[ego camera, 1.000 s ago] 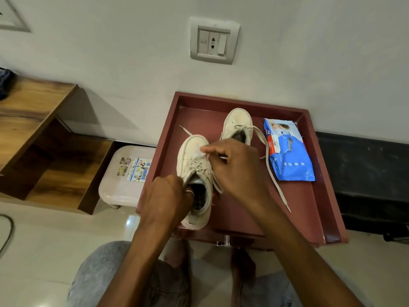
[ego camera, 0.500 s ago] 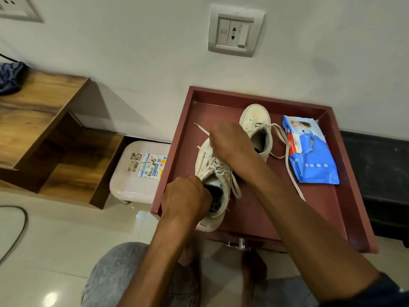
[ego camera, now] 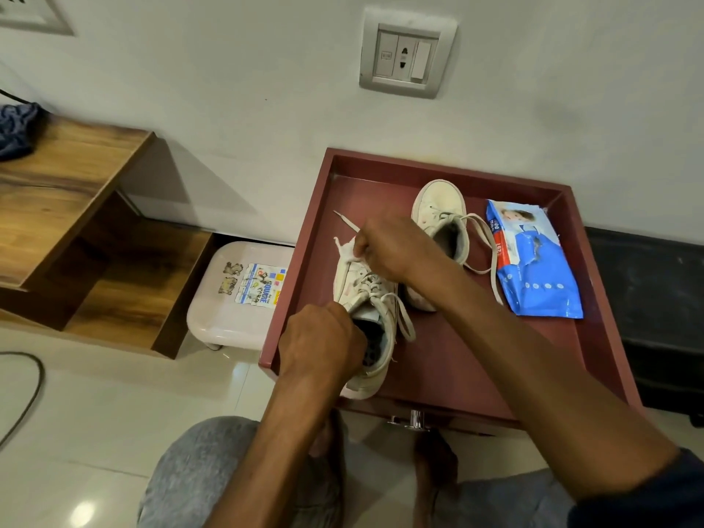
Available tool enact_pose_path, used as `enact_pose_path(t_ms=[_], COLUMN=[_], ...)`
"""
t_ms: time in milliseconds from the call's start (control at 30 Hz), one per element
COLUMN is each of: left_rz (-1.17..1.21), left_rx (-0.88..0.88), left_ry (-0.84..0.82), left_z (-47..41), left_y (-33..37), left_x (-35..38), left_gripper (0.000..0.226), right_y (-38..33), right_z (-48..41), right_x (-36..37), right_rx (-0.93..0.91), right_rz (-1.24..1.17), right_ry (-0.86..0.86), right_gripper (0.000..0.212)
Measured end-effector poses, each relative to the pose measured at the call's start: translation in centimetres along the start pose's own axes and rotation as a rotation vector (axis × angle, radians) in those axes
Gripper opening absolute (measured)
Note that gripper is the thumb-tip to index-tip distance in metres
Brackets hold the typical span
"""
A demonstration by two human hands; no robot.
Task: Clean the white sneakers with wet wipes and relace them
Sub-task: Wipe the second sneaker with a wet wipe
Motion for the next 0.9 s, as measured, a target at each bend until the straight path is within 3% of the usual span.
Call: enact_pose_path(t_ms=[167, 333, 533, 733, 900], left_rz=[0.020, 0.068, 0.054, 0.066, 0.051], left_rx=[0.008, -0.005, -0.007, -0.033, -0.013], left_ry=[-0.008, -0.004, 0.031, 0.019, 0.038], left_z=[-0.2, -0.3, -0.1, -0.1, -0.1], left_y=[0.0, 0.0, 0.3, 0.3, 0.3], left_x=[0.0, 0.2, 0.1, 0.2, 0.3], left_gripper=[0.029, 0.027, 0.027, 0.031, 0.030], right_y=[1.9, 0.3, -0.2, 1.4, 3.3], right_z=[-1.0, -2.2, -1.8, -1.9, -0.9], right_x=[-0.7, 0.6, 2.3, -0.3, -0.5], right_rx=[0.103, -0.099, -0.325, -0.053, 0.159], right_rz=[-0.019, -0.028, 0.159, 0.132, 0.025], right_ry=[0.167, 0.104, -0.042, 0.046, -0.120], right_gripper=[0.018, 0.030, 0.022, 0.028, 0.017])
Point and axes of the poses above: each hand's wrist, its own z-axis away from the middle knuckle, its own x-axis out of the palm, y = z × x, the point moved 3 cm from there along -z, towards the middle knuckle, and after that the axes turned 13 degrees about -y, right-handed, at the moved point
